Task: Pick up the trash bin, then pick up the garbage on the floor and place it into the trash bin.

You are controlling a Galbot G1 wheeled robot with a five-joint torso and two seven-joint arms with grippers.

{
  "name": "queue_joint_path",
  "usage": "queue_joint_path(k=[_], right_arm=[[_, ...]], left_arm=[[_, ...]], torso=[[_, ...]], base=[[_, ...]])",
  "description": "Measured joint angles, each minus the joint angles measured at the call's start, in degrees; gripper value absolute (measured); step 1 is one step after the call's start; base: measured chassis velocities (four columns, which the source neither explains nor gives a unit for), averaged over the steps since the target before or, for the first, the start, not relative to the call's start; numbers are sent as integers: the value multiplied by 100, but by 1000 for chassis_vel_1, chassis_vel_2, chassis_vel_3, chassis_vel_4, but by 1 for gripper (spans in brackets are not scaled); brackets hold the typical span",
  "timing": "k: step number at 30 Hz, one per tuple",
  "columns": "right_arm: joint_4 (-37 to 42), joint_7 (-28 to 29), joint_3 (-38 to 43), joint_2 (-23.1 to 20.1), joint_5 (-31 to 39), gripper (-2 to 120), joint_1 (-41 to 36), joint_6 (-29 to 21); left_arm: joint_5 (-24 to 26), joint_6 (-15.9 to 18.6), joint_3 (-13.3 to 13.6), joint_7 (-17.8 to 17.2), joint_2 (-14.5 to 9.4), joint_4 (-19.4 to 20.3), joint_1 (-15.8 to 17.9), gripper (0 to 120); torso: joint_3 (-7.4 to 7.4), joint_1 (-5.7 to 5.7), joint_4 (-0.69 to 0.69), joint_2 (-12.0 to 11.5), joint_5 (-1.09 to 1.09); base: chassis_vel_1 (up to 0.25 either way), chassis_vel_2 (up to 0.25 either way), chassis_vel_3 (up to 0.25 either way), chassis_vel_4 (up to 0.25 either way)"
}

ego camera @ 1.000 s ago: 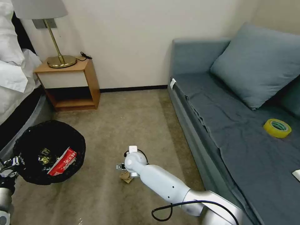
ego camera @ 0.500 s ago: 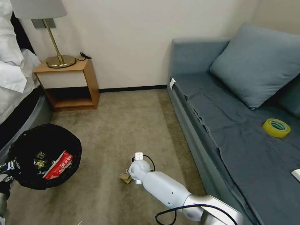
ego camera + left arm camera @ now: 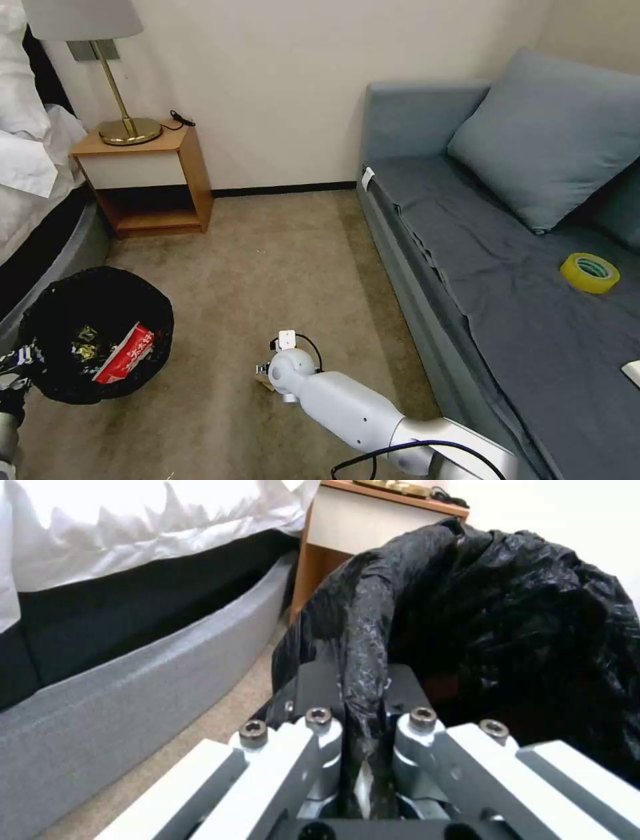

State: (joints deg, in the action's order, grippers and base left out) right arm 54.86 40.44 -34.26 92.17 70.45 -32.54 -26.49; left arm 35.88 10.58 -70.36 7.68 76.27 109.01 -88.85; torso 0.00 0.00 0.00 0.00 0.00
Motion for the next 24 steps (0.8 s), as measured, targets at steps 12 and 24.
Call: queue_joint_path(k=[12, 24], right_arm=[[-76, -221, -138, -2, -162, 52, -31, -16], [-117, -387, -187, -3, -308, 8, -48, 57]], left_arm=[[-9, -32, -23, 13, 14, -47, -7, 5], [1, -51, -49, 26, 32, -54, -27, 5]], torso=[[0, 0, 0, 0, 0], [0, 0, 0, 0, 0]], base=[[0, 0, 0, 0], [0, 0, 0, 0]])
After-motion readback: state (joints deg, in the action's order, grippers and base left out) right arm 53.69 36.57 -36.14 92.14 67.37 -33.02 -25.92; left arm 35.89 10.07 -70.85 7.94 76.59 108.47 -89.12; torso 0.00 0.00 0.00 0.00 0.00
